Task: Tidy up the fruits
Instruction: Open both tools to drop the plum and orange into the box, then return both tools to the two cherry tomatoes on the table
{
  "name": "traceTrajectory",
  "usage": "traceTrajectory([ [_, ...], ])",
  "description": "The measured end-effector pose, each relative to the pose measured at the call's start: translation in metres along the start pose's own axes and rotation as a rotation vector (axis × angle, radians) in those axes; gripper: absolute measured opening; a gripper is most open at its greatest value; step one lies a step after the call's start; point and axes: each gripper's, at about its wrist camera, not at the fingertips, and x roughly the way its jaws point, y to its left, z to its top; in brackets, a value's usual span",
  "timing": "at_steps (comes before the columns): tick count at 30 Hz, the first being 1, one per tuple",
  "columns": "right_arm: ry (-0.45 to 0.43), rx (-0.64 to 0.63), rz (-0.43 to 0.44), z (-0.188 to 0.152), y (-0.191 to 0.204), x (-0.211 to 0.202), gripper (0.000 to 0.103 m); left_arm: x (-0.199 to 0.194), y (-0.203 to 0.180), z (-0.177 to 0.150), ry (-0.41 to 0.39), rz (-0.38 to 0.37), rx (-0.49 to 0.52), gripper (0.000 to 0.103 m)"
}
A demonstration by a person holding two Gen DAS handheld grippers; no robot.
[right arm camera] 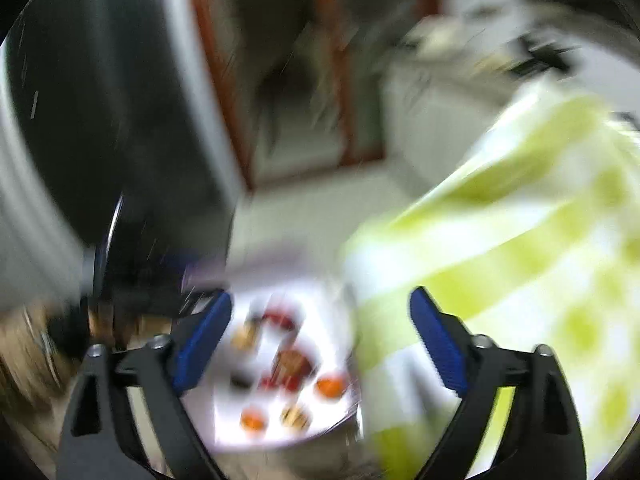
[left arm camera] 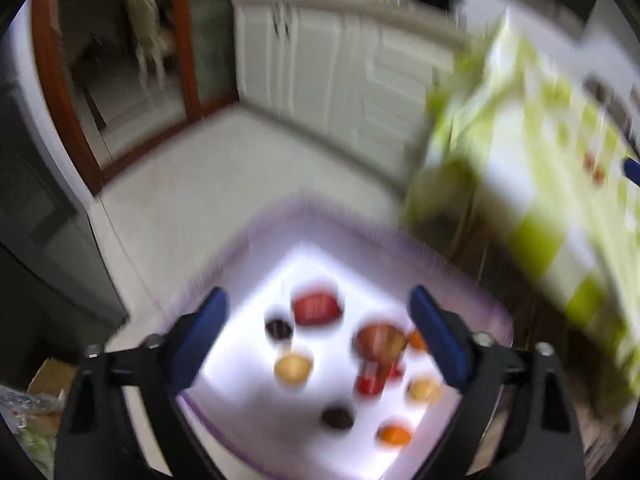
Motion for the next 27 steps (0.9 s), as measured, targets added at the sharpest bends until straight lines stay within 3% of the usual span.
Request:
traceTrajectory([
  [1,-0.114,0.054,-0.059,0.010,-0.025,-0.038,0.089,-0.004,-0.003,0.014,-0.043,-0.009,-0.006,0.102],
  [3,-0.238,0.120,-0.159,0.013,-0.058,-0.087,0.089,-0.019,-0.021,0.030,-0.118,-0.029,0.002,0.102],
  [9,-0.374,0.335,-0.427,-0.023,-0.136,-0.181,0.089,-0.013,-0.093,0.040,-0.142,0.017,0.152,0.102],
  [13,-0.453,0.472,-0.636,-0.057,-0.166,-0.222,0.089,-0.004,-0.137,0.041,-0.121,-0.072,0.171,0.102],
  [18,-0.481,0.528,-0.719,-0.083,-0.182,-0.256,0.089,0.010,-0.219,0.058,-0.107,-0.075,0.246,0.102],
  [21,-0.433,0.523,-0.772,-0.090,-0.191,-0.259,0.089,0.011,-0.266,0.064,-0.142,-0.061,0.318,0.102],
  [27,-0.373,0.563,-0.787,-0.114,-0.208,-0.249,0.089,0.027,-0.343,0.070,-0.117,-0.143,0.409,0.102],
])
